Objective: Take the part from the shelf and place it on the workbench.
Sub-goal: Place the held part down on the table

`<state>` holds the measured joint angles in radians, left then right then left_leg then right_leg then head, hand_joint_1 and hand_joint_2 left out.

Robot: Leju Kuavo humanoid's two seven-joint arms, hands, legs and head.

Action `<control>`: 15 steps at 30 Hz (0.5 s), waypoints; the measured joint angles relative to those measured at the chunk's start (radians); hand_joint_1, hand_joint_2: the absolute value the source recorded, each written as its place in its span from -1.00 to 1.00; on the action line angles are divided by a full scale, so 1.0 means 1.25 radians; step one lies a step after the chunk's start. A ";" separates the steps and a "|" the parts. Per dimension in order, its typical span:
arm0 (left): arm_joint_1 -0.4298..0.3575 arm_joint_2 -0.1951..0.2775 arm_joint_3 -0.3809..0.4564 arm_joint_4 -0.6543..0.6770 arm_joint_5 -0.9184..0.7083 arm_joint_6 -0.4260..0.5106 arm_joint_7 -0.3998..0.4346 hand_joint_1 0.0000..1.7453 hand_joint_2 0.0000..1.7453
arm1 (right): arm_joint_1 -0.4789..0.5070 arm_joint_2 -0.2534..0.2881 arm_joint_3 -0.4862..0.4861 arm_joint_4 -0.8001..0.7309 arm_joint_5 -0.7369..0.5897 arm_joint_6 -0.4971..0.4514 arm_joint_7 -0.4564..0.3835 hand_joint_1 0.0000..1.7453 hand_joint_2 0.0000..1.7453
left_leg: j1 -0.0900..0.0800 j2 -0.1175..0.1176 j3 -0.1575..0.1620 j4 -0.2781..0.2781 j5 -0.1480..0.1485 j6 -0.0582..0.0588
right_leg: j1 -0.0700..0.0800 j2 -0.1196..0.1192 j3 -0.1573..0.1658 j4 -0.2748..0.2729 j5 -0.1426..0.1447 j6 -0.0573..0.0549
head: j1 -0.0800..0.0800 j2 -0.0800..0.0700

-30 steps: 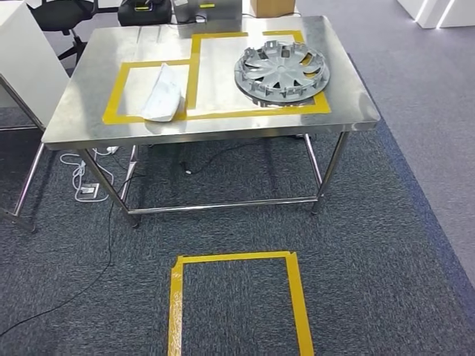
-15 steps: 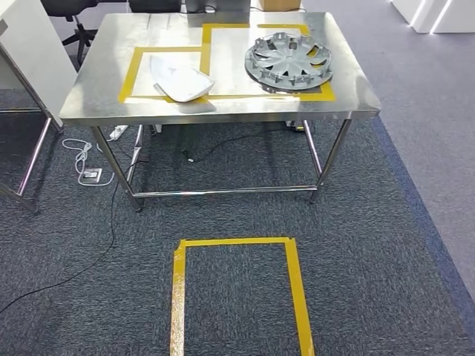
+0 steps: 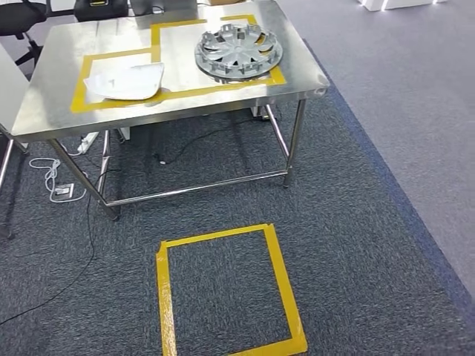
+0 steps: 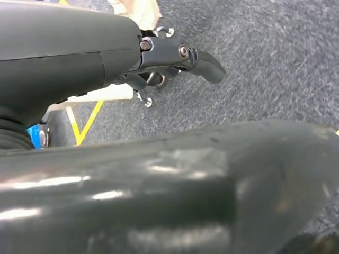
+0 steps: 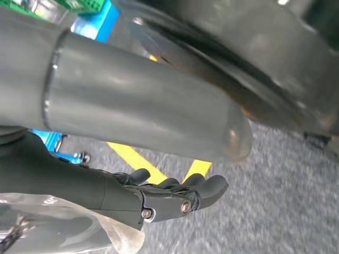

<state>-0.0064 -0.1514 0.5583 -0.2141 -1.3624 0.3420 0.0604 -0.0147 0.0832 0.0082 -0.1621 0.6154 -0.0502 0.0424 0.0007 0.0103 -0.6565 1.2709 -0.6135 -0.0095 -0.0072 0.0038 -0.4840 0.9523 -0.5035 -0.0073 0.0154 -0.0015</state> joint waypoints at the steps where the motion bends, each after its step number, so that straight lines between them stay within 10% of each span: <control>1: 0.000 0.000 -0.001 0.001 0.000 -0.002 0.000 -1.00 -1.00 | 0.001 0.000 0.000 0.000 0.001 0.000 0.001 -1.00 -1.00 | 0.000 -0.001 0.000 0.009 0.007 0.001 | 0.001 0.009 -0.004 0.003 0.001 0.000 | 0.000 0.000; 5: 0.000 0.003 -0.003 0.003 0.000 -0.007 0.000 -1.00 -1.00 | -0.001 0.001 0.000 0.000 0.003 0.004 0.002 -1.00 -1.00 | 0.002 -0.052 0.084 -0.158 0.105 0.017 | 0.002 0.048 -0.016 0.015 0.000 0.004 | 0.001 0.000; 7: 0.001 0.005 -0.004 0.004 0.000 -0.008 0.000 -1.00 -1.00 | -0.003 0.002 0.000 0.000 0.003 0.007 0.004 -1.00 -1.00 | 0.002 -0.075 0.099 -0.197 0.111 0.023 | -0.001 0.067 -0.026 0.019 0.003 0.013 | 0.000 0.000; 11: -0.005 0.006 -0.004 0.004 0.002 -0.002 -0.007 -1.00 -1.00 | -0.001 0.001 0.000 0.000 0.003 0.008 0.006 -1.00 -1.00 | 0.008 -0.037 0.103 -0.231 0.109 0.031 | -0.001 0.058 -0.056 0.047 -0.010 0.033 | 0.002 0.000; 15: -0.002 0.005 0.004 0.004 0.038 0.029 -0.017 -1.00 -1.00 | -0.002 0.001 0.000 0.000 0.002 0.007 0.007 -1.00 -1.00 | 0.007 0.008 0.102 -0.237 0.111 0.036 | -0.003 0.003 -0.144 0.233 -0.093 0.049 | 0.013 0.000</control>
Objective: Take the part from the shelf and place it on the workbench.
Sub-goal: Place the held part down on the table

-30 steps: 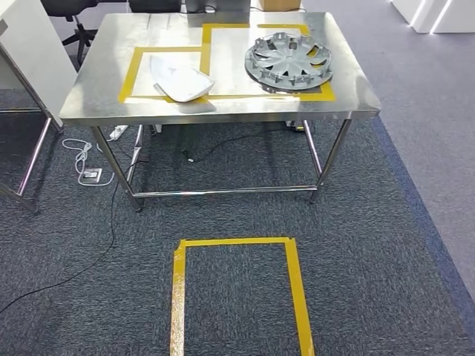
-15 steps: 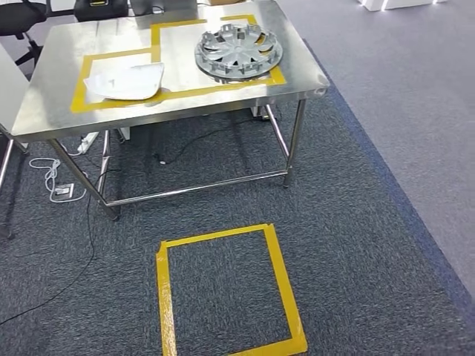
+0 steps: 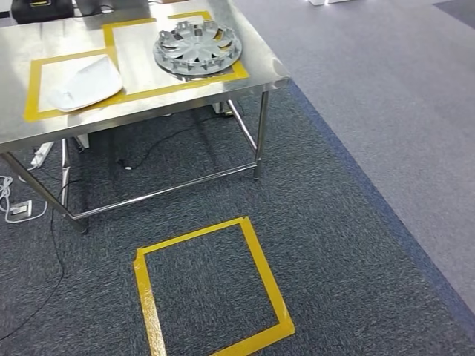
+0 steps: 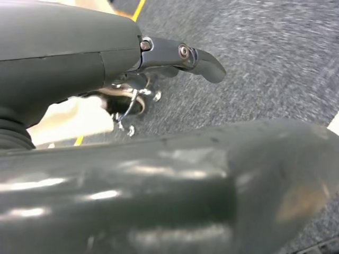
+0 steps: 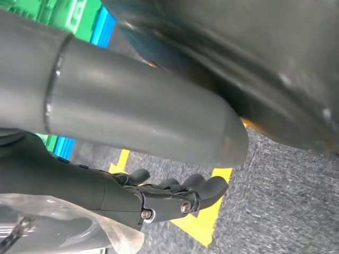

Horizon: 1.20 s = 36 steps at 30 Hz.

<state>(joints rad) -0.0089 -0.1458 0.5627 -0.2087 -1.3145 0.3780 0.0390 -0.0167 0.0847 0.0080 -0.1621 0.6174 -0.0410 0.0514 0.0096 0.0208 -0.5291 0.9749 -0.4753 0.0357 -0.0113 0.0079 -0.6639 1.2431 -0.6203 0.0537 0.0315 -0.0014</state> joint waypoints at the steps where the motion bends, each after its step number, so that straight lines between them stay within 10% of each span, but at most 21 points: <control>1: 0.000 0.000 0.004 0.000 0.008 0.005 -0.001 -1.00 -1.00 | 0.001 0.000 0.000 0.000 0.000 0.000 0.000 -1.00 -1.00 | 0.000 0.011 0.000 0.001 0.000 0.000 | -0.001 -0.002 -0.006 0.017 0.001 0.002 | 0.000 0.000; 6: -0.001 0.001 0.011 0.000 0.002 0.020 -0.001 -1.00 -1.00 | 0.002 0.001 0.000 0.000 0.003 0.001 0.005 -1.00 -1.00 | -0.004 0.050 0.001 0.012 -0.006 -0.012 | -0.002 -0.052 0.109 -0.194 0.091 -0.002 | -0.001 0.000; 10: 0.000 0.002 0.019 0.000 0.011 0.029 0.001 -1.00 -1.00 | 0.002 0.002 0.000 0.000 0.008 0.007 0.015 -1.00 -1.00 | -0.005 0.066 0.004 0.015 -0.009 -0.028 | 0.001 -0.041 0.109 -0.211 0.097 -0.025 | -0.004 0.000; 14: 0.006 0.002 0.021 0.000 0.008 0.025 0.009 -1.00 -1.00 | 0.002 0.002 0.000 0.000 0.016 0.011 0.023 -1.00 -1.00 | 0.000 -0.003 -0.045 0.151 -0.104 -0.039 | -0.002 -0.011 0.108 -0.212 0.110 -0.044 | -0.007 0.000; 17: 0.010 0.001 0.021 0.000 0.006 0.023 0.011 -1.00 -1.00 | 0.003 0.002 0.000 0.000 0.016 0.014 0.023 -1.00 -1.00 | 0.000 -0.012 -0.090 0.265 -0.142 -0.036 | 0.001 0.020 0.101 -0.209 0.114 -0.047 | -0.007 0.000; 19: 0.010 0.001 0.021 0.000 0.005 0.023 0.011 -1.00 -1.00 | 0.004 0.002 0.000 0.000 0.016 0.014 0.023 -1.00 -1.00 | 0.000 -0.019 -0.058 0.198 -0.092 -0.032 | 0.001 0.043 0.100 -0.205 0.115 -0.045 | -0.007 0.000; 23: 0.010 0.002 0.022 0.001 0.006 0.021 0.012 -1.00 -1.00 | 0.001 0.002 0.001 -0.001 0.017 0.015 0.023 -1.00 -1.00 | 0.003 -0.092 0.012 0.029 -0.026 -0.022 | -0.001 0.083 0.084 -0.194 0.118 -0.030 | -0.006 0.000; 26: 0.009 0.001 0.026 0.001 0.017 0.023 0.010 -1.00 -1.00 | 0.005 0.003 0.001 0.000 0.017 0.017 0.024 -1.00 -1.00 | 0.002 -0.070 0.009 0.024 -0.022 -0.014 | -0.005 0.093 0.067 -0.191 0.122 -0.013 | -0.006 0.000; 29: 0.007 -0.003 0.037 0.001 0.028 0.025 0.009 -1.00 -1.00 | 0.004 0.002 0.001 0.000 0.020 0.021 0.030 -1.00 -1.00 | 0.004 -0.031 0.007 0.017 -0.015 -0.003 | -0.001 0.022 0.017 -0.100 0.065 -0.004 | -0.001 0.000; 32: 0.009 -0.004 0.042 0.002 0.028 0.023 0.009 -1.00 -1.00 | 0.002 0.002 0.001 0.000 0.026 0.024 0.032 -1.00 -1.00 | 0.001 0.010 0.002 0.018 -0.015 -0.002 | -0.001 -0.001 -0.035 0.025 0.014 0.002 | 0.000 0.000; 36: 0.004 -0.004 0.044 0.001 0.018 0.022 0.008 -1.00 -1.00 | 0.005 0.000 0.001 0.000 0.032 0.024 0.031 -1.00 -1.00 | -0.001 0.050 0.005 0.018 -0.017 -0.006 | 0.001 -0.039 0.071 -0.136 0.083 -0.004 | 0.000 0.000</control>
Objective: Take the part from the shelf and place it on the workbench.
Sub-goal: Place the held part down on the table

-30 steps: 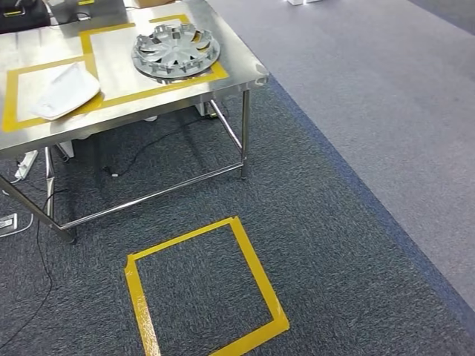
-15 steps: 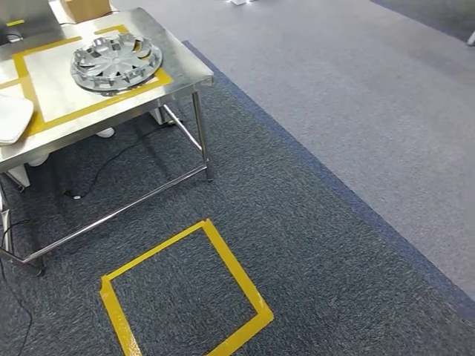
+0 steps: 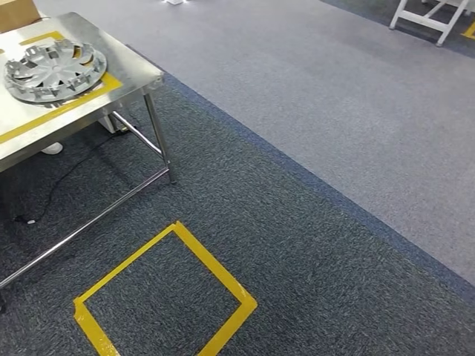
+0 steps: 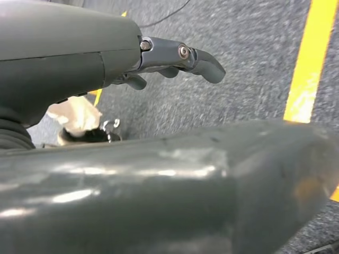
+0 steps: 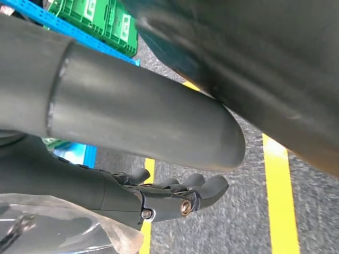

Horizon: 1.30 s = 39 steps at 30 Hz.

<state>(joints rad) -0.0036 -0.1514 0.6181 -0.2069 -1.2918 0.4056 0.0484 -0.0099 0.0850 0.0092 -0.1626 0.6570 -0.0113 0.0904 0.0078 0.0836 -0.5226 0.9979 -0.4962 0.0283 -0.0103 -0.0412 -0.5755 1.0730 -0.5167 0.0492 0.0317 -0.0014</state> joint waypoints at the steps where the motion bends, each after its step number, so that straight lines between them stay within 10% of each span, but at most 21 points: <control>1: -0.001 0.000 0.000 0.000 -0.001 0.000 -0.001 -1.00 -1.00 | -0.001 0.000 0.000 0.000 0.001 0.000 -0.001 -1.00 -1.00 | -0.002 0.007 0.002 0.000 0.000 -0.004 | 0.002 -0.013 0.025 -0.042 0.010 -0.004 | -0.001 0.000; 5: -0.004 -0.001 0.001 0.000 -0.003 0.004 -0.011 -1.00 -1.00 | -0.001 -0.001 0.000 -0.001 0.002 0.000 -0.004 -1.00 -1.00 | -0.002 0.025 0.007 0.002 -0.003 -0.022 | 0.005 -0.004 0.030 -0.067 0.017 -0.023 | -0.004 0.000; 7: -0.004 -0.001 0.001 0.000 -0.005 0.006 -0.014 -1.00 -1.00 | -0.001 -0.001 0.000 -0.001 0.002 0.000 -0.006 -1.00 -1.00 | 0.001 -0.007 -0.002 0.033 -0.031 -0.030 | 0.002 0.011 0.032 -0.070 0.023 -0.034 | -0.007 0.000; 11: 0.002 -0.001 0.002 0.000 -0.006 0.006 -0.015 -1.00 -1.00 | -0.001 -0.001 0.000 -0.001 0.002 0.001 -0.009 -1.00 -1.00 | 0.002 -0.062 -0.088 0.236 -0.129 -0.033 | 0.004 0.050 0.027 -0.070 0.031 -0.046 | -0.010 0.000; 14: 0.003 -0.001 0.003 0.000 -0.006 0.003 -0.015 -1.00 -1.00 | 0.003 -0.001 0.000 -0.001 0.001 0.000 -0.009 -1.00 -1.00 | 0.002 -0.070 -0.065 0.178 -0.070 -0.027 | 0.006 0.085 0.026 -0.067 0.032 -0.046 | -0.009 0.000; 18: 0.002 0.000 0.004 0.000 -0.007 -0.001 -0.015 -1.00 -1.00 | 0.001 0.000 0.000 -0.001 0.001 0.000 -0.010 -1.00 -1.00 | 0.002 -0.132 -0.001 0.016 -0.003 -0.015 | 0.005 0.121 0.014 -0.057 0.035 -0.034 | -0.009 0.000; 21: 0.001 -0.001 0.004 0.000 -0.011 -0.002 -0.015 -1.00 -1.00 | 0.004 0.000 0.000 -0.001 0.001 0.000 -0.011 -1.00 -1.00 | 0.001 -0.114 -0.002 0.007 0.001 -0.008 | 0.000 0.137 -0.003 -0.056 0.040 -0.017 | -0.009 0.000; 26: 0.005 -0.007 0.005 0.000 -0.014 0.001 -0.019 -1.00 -1.00 | 0.002 0.000 0.000 -0.001 -0.001 0.000 -0.013 -1.00 -1.00 | 0.002 -0.059 -0.004 -0.002 0.007 0.006 | 0.000 0.045 -0.088 0.112 -0.059 0.000 | -0.001 0.000; 34: 0.008 -0.007 0.005 0.000 -0.015 0.001 -0.020 -1.00 -1.00 | 0.002 0.000 0.000 -0.001 -0.001 0.000 -0.013 -1.00 -1.00 | 0.002 -0.041 -0.006 -0.002 0.007 0.006 | -0.002 0.040 -0.118 0.176 -0.083 0.005 | -0.001 0.000; 36: 0.007 -0.008 0.005 0.000 -0.015 0.005 -0.024 -1.00 -1.00 | 0.003 -0.001 0.000 -0.001 -0.001 -0.001 -0.015 -1.00 -1.00 | 0.001 -0.013 -0.004 -0.001 0.004 -0.001 | -0.004 0.021 -0.063 0.092 -0.040 0.003 | -0.003 0.000; 39: 0.003 -0.012 0.005 0.000 -0.016 0.021 -0.036 -1.00 -1.00 | 0.006 -0.003 0.000 -0.001 -0.002 -0.004 -0.017 -1.00 -1.00 | 0.001 0.016 0.005 0.007 -0.009 -0.030 | -0.002 0.004 0.024 -0.061 0.019 -0.023 | -0.008 0.000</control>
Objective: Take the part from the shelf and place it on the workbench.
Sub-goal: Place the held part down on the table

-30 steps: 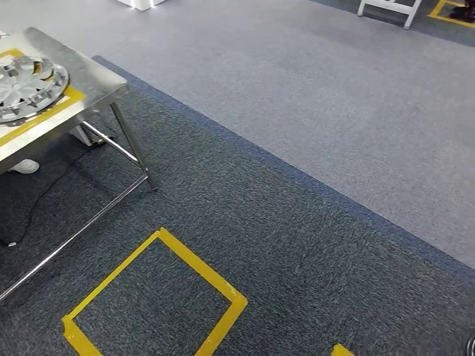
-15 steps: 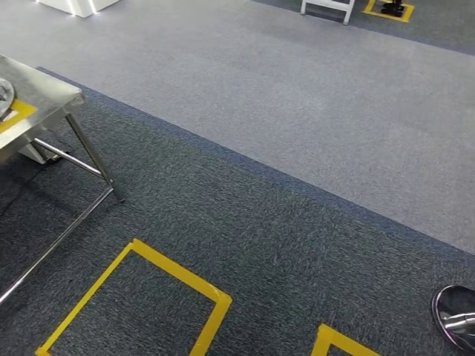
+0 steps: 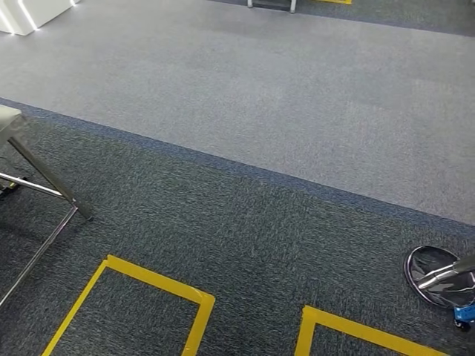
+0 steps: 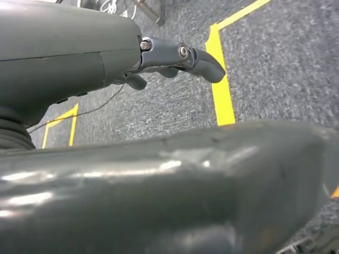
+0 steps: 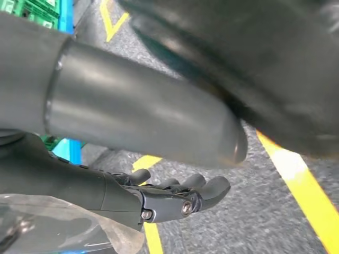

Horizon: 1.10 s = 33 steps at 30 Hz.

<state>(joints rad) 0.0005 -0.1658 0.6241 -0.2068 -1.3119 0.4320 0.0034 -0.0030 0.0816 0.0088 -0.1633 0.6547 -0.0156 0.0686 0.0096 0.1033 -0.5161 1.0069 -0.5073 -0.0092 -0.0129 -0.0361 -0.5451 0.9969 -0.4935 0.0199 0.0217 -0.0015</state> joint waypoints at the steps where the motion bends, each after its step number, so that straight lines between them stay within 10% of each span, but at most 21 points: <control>1: -0.001 -0.001 0.000 0.000 0.000 0.002 -0.002 -1.00 -1.00 | 0.001 0.000 0.000 0.000 0.000 0.000 0.000 -1.00 -1.00 | 0.002 -0.016 -0.006 0.020 -0.016 -0.006 | 0.000 0.010 -0.001 -0.001 0.002 -0.007 | -0.002 0.000; 4: 0.003 -0.001 0.000 0.000 -0.001 0.004 -0.003 -1.00 -1.00 | 0.001 0.000 0.000 0.000 0.000 0.000 0.000 -1.00 -1.00 | 0.003 -0.072 -0.070 0.171 -0.096 -0.006 | 0.003 0.037 -0.001 -0.001 0.007 -0.018 | -0.007 0.000; 6: 0.007 -0.001 0.000 0.000 -0.001 0.004 -0.003 -1.00 -1.00 | 0.001 0.000 0.000 0.000 0.000 0.001 0.000 -1.00 -1.00 | 0.001 -0.077 -0.100 0.231 -0.105 -0.001 | 0.007 0.062 -0.002 -0.001 0.009 -0.020 | -0.007 0.000; 10: 0.008 0.001 0.000 0.000 -0.004 0.003 -0.003 -1.00 -1.00 | 0.001 0.001 0.000 0.000 0.002 0.002 0.000 -1.00 -1.00 | -0.002 -0.130 -0.034 0.063 0.000 0.019 | 0.011 0.108 0.000 0.001 0.009 -0.019 | -0.006 0.000; 12: 0.007 0.002 0.001 0.000 -0.006 0.000 -0.002 -1.00 -1.00 | -0.001 0.002 0.000 0.000 0.004 0.003 0.000 -1.00 -1.00 | -0.003 -0.162 -0.013 0.006 0.014 0.022 | 0.008 0.129 -0.009 0.003 0.011 -0.012 | -0.007 0.000; 15: 0.005 0.001 0.001 0.000 -0.009 -0.006 0.000 -1.00 -1.00 | 0.001 0.002 0.000 0.000 0.006 0.004 0.000 -1.00 -1.00 | -0.003 -0.137 -0.009 -0.009 0.017 0.022 | 0.004 0.139 -0.025 0.007 0.013 0.003 | -0.007 0.000; 18: 0.005 0.000 0.001 0.000 -0.013 -0.009 0.001 -1.00 -1.00 | -0.001 0.002 0.000 0.000 0.009 0.004 0.002 -1.00 -1.00 | -0.002 -0.099 -0.004 -0.022 0.021 0.030 | 0.007 0.061 -0.077 0.103 -0.047 0.013 | -0.003 0.000; 21: 0.006 -0.001 0.001 0.000 -0.014 -0.013 0.004 -1.00 -1.00 | -0.003 0.001 0.000 0.000 0.011 0.004 0.002 -1.00 -1.00 | -0.003 -0.057 -0.004 -0.021 0.018 0.032 | 0.001 0.036 -0.141 0.231 -0.096 0.025 | -0.002 0.000; 25: 0.003 -0.002 0.001 0.000 -0.014 -0.015 0.008 -1.00 -1.00 | -0.001 -0.001 0.000 0.000 0.013 0.004 0.003 -1.00 -1.00 | -0.002 -0.016 0.003 -0.016 0.008 0.020 | -0.007 -0.005 -0.041 0.064 -0.013 0.032 | -0.002 0.000; 29: 0.000 -0.002 0.001 0.000 -0.015 -0.016 0.009 -1.00 -1.00 | -0.004 -0.002 0.000 0.000 0.015 0.005 0.003 -1.00 -1.00 | -0.003 0.010 0.011 -0.012 0.001 0.000 | 0.001 -0.007 -0.010 0.007 0.003 0.009 | -0.006 0.000; 33: -0.002 -0.003 0.001 0.000 -0.017 -0.021 0.011 -1.00 -1.00 | -0.003 -0.002 0.000 0.000 0.014 0.007 0.003 -1.00 -1.00 | 0.005 -0.046 -0.021 0.079 -0.062 -0.012 | -0.001 0.022 -0.007 0.002 0.008 -0.013 | -0.011 0.000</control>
<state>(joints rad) -0.0024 -0.1690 0.6252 -0.2066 -1.3333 0.4061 0.0168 -0.0068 0.0788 0.0092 -0.1633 0.6716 -0.0068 0.0719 0.0157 0.0459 -0.5423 1.1053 -0.5851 -0.0245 -0.0137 -0.0082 -0.5543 0.9995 -0.4838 0.0039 0.0079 -0.0015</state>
